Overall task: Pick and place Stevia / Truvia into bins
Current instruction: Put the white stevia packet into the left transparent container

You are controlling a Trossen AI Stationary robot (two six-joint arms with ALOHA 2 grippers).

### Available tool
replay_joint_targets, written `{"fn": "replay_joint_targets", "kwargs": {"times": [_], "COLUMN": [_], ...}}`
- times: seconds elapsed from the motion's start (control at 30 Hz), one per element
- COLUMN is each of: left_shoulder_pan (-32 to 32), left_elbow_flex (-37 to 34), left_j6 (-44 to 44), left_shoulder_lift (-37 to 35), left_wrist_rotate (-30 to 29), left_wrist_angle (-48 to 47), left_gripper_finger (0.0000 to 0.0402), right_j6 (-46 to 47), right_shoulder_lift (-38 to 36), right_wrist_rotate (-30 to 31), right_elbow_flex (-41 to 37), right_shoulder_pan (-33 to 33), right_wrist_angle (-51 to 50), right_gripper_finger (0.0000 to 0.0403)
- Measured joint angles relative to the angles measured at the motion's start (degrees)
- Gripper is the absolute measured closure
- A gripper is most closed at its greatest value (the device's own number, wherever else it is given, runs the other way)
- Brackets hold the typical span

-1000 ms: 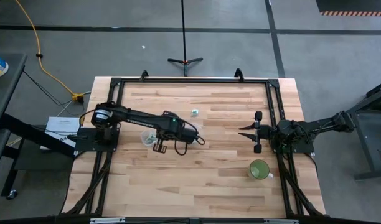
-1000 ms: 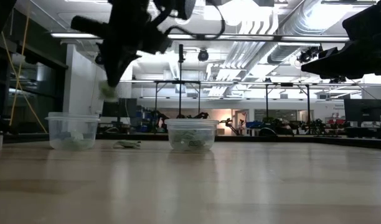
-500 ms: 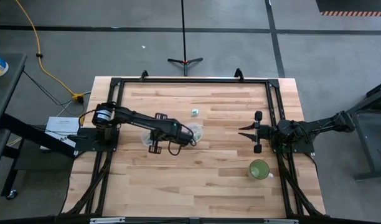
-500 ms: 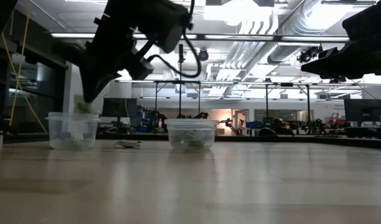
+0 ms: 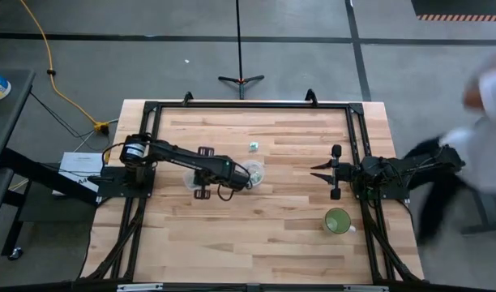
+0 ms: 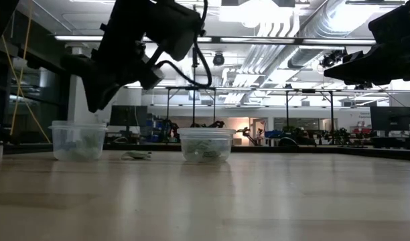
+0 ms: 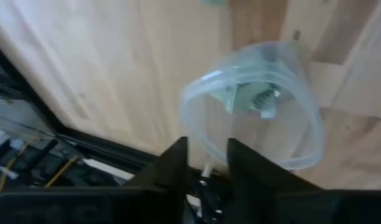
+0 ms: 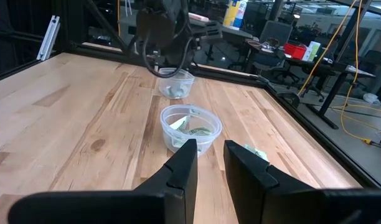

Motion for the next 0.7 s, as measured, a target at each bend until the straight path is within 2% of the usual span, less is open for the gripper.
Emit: {"fn": "replay_joint_targets", "kwargs": {"times": [0.17,0.23,0.33,0.4,0.5,0.7], "left_shoulder_pan": [0.7,1.7,4.3,6.1,8.5,12.0], "left_elbow_flex": [2.8,3.6,3.7,3.7,2.5,-1.1], "left_j6": [-0.1,-0.8,-0.4,1.5,5.3,9.8], "left_shoulder_lift": [0.0,0.0,0.0,0.3,0.9,0.8], "left_wrist_rotate": [-1.6,-1.4,2.2,5.5,7.0,11.2], "left_wrist_angle": [0.8,4.5,12.3,16.1,20.7,24.8], "left_gripper_finger": [0.0172,0.0143,0.0114,0.0103,0.0097,0.0111], "right_j6": [0.0,0.0,0.0,0.2,0.2,0.1], "right_shoulder_lift": [0.0,0.0,0.0,0.0,0.0,0.0], "right_wrist_rotate": [0.0,0.0,0.0,0.0,0.0,0.0], "right_elbow_flex": [0.0,0.0,0.0,0.0,0.0,0.0], "right_shoulder_pan": [0.0,0.0,0.0,0.0,0.0,0.0], "right_wrist_angle": [0.0,0.0,0.0,0.0,0.0,-0.1], "right_gripper_finger": [0.0331,0.0331,0.0331,0.0331,0.0331,0.0331]}}
